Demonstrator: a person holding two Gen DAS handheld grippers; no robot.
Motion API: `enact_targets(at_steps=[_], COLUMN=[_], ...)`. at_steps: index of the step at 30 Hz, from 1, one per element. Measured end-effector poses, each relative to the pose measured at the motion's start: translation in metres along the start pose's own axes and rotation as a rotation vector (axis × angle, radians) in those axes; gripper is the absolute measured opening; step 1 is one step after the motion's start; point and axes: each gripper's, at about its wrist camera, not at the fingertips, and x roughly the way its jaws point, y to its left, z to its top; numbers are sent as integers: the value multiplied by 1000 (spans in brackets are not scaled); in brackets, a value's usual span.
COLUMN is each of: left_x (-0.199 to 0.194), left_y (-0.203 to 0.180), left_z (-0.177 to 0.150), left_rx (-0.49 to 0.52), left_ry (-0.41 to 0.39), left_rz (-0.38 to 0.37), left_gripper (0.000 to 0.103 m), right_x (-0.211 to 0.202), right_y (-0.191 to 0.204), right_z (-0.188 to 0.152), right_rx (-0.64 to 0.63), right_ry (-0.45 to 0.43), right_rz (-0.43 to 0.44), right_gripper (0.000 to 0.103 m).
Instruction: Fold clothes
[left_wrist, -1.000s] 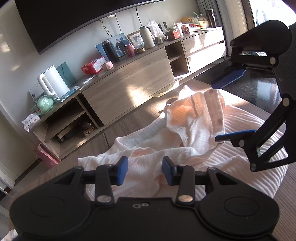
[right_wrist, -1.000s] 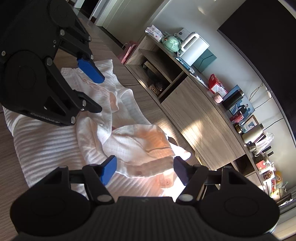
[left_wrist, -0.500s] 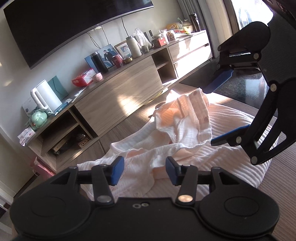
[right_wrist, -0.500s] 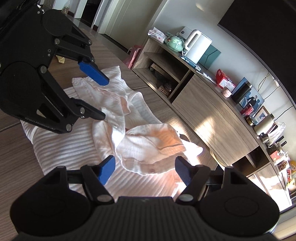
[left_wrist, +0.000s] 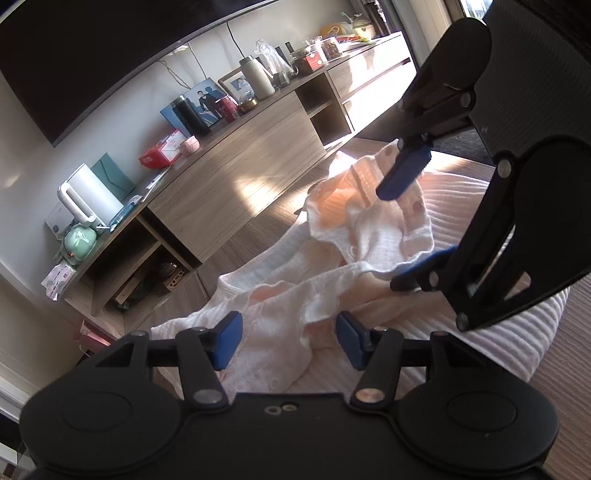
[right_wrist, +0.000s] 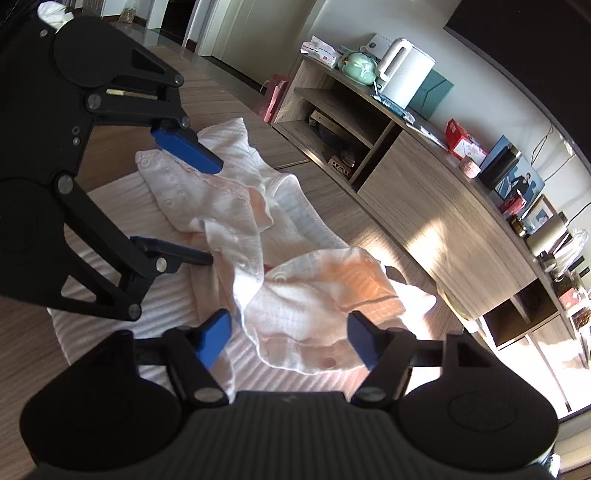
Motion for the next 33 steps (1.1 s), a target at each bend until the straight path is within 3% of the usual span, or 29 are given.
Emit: enact_targets(at_steps=[3, 7, 10, 16, 20, 22, 25, 29, 31, 33], left_x=[0, -3, 0, 11, 29, 35, 39, 38, 35, 29], left_y=[12, 29, 35, 53, 58, 59, 73, 101, 118, 141], left_z=[4, 6, 12, 23, 28, 27, 19, 2, -7, -17], left_rx=[-111, -225, -234, -276, -263, -278, -392, -606, -724, -878], left_ry=[-14, -41, -34, -39, 2, 30, 57, 74, 61, 37], left_rz=[-28, -8, 43, 53, 90, 92, 48, -34, -73, -137], left_gripper=[53, 46, 42, 41, 44, 44, 44, 46, 46, 48], right_x=[2, -10, -8, 6, 26, 39, 55, 50, 46, 37], right_y=[-3, -6, -16, -39, -50, -52, -51, -66, -86, -110], right_z=[4, 10, 17, 41, 51, 52, 53, 53, 53, 52], right_rx=[1, -20, -6, 42, 91, 105, 100, 190, 309, 448], right_ry=[-1, -44, -46, -51, 5, 40, 93, 65, 56, 31], right_rz=[-5, -39, -65, -100, -102, -107, -143, -143, -101, -53], right_gripper=[12, 11, 11, 12, 14, 19, 69, 74, 82, 83])
